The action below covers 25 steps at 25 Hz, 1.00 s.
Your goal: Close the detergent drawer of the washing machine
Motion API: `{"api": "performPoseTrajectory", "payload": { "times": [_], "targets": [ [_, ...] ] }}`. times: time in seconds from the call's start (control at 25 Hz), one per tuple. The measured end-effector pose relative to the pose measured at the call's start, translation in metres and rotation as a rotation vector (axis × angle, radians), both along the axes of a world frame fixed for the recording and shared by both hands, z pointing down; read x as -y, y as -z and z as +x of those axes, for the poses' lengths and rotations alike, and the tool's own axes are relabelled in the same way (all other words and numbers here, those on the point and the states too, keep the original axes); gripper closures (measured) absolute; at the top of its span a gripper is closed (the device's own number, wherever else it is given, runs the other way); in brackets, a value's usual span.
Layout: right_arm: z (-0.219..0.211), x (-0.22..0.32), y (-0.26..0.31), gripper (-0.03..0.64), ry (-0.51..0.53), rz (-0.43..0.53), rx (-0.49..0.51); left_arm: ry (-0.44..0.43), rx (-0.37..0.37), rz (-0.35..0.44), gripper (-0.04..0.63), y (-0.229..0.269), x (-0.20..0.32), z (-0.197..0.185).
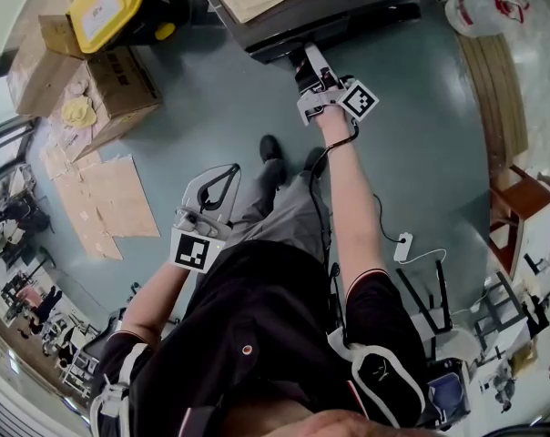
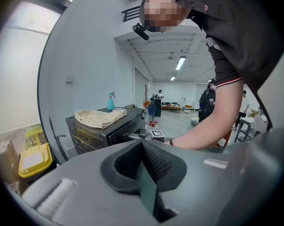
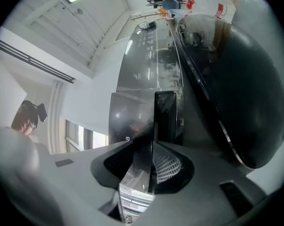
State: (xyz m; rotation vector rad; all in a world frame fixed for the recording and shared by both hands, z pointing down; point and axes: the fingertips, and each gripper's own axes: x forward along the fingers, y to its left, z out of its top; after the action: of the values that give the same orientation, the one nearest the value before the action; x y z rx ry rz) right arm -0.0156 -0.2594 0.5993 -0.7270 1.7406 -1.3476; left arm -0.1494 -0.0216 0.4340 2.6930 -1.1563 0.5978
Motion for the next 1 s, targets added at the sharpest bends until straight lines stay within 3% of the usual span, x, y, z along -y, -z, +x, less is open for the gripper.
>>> {"api": "performPoseTrajectory", "payload": {
  "times": [0.72,0.88,1.0],
  "targets": [
    [-0.004,0.011,0.001,0.499,-0.003,-0.012,-0.024,-0.005,-0.003,-0.006,0.595,-0.005,-0.002,0.007],
    [-0.005,0.013,-0.004,0.499,-0.015,-0.045,0.029,-0.001,0.011,-0.009,0.595,-0.004,-0.002,0.004],
    [-0.006,0.012,-0.002,0.5,-0.008,-0.035,0.013,0.003,0.014,0.001,0.595,-0.001,-0.001,0.0]
  ]
}}
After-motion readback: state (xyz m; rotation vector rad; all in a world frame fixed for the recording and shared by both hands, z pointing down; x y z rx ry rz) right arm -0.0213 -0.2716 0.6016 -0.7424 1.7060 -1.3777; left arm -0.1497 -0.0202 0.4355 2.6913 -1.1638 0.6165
